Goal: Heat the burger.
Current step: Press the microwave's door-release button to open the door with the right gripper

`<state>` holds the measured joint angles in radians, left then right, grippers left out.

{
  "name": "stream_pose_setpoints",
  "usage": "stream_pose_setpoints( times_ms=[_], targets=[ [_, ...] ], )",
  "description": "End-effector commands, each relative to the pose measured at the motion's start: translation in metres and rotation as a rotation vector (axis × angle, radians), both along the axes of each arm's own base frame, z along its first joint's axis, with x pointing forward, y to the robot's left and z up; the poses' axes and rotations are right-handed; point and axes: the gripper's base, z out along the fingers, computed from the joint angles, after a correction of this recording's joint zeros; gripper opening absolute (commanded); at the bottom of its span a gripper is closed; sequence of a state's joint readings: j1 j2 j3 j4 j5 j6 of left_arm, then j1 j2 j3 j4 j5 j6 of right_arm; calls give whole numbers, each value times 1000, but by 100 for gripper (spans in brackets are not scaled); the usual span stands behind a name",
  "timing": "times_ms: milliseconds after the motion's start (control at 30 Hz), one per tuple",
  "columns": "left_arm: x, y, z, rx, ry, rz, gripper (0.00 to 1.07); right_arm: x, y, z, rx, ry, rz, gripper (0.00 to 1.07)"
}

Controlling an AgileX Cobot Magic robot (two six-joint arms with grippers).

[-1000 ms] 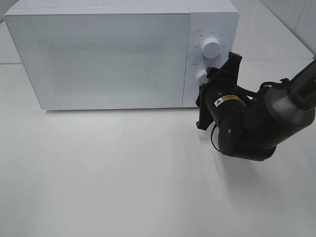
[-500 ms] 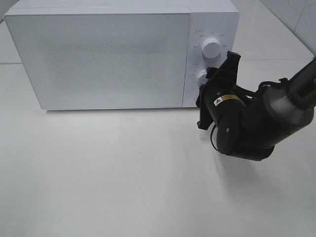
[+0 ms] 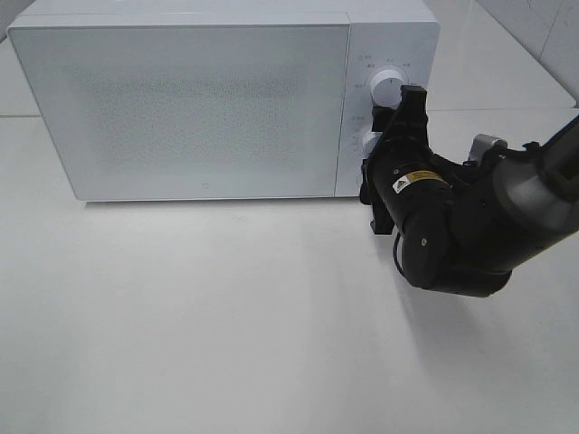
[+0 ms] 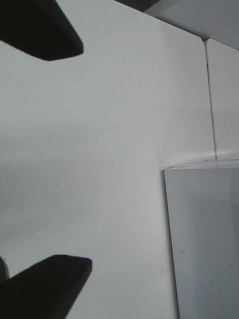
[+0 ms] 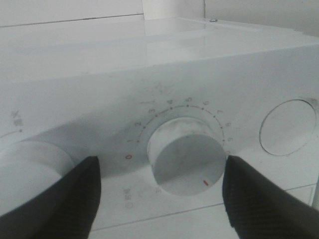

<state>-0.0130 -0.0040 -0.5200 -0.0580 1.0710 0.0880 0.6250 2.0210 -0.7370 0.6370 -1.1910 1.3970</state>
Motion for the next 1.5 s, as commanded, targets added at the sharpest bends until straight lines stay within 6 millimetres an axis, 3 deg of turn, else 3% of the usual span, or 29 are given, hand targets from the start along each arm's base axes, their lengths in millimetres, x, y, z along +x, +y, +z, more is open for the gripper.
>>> stream_pose_setpoints(
  times_ms=[33,333,700,767,867,933,1033,1333,1500],
  targets=[
    [-2,0,-1,-1,-18,6,101,-7,-3,19,-131,-65,63,69],
    [-2,0,-1,-1,-18,6,101,-26,2,25,-516,116,349,69],
    [-2,0,-1,-1,-18,6,101,-47,6,38,-916,184,683,69],
    [-2,0,-1,-1,-18,6,101,-54,8,42,-1058,206,839,69],
    [-2,0,-1,-1,-18,6,101,-56,9,42,-1092,217,890,69],
    [-2,0,-1,-1,-18,6,101,-62,14,46,-1181,249,1067,69],
    [-2,0,-1,-1,-18,6,101,-66,15,53,-1224,255,1160,69],
    [-2,0,-1,-1,-18,6,101,-82,6,78,-1356,260,1321,69],
    [-2,0,-1,-1,-18,6,101,-94,-3,93,-1396,273,1368,76]
  ],
)
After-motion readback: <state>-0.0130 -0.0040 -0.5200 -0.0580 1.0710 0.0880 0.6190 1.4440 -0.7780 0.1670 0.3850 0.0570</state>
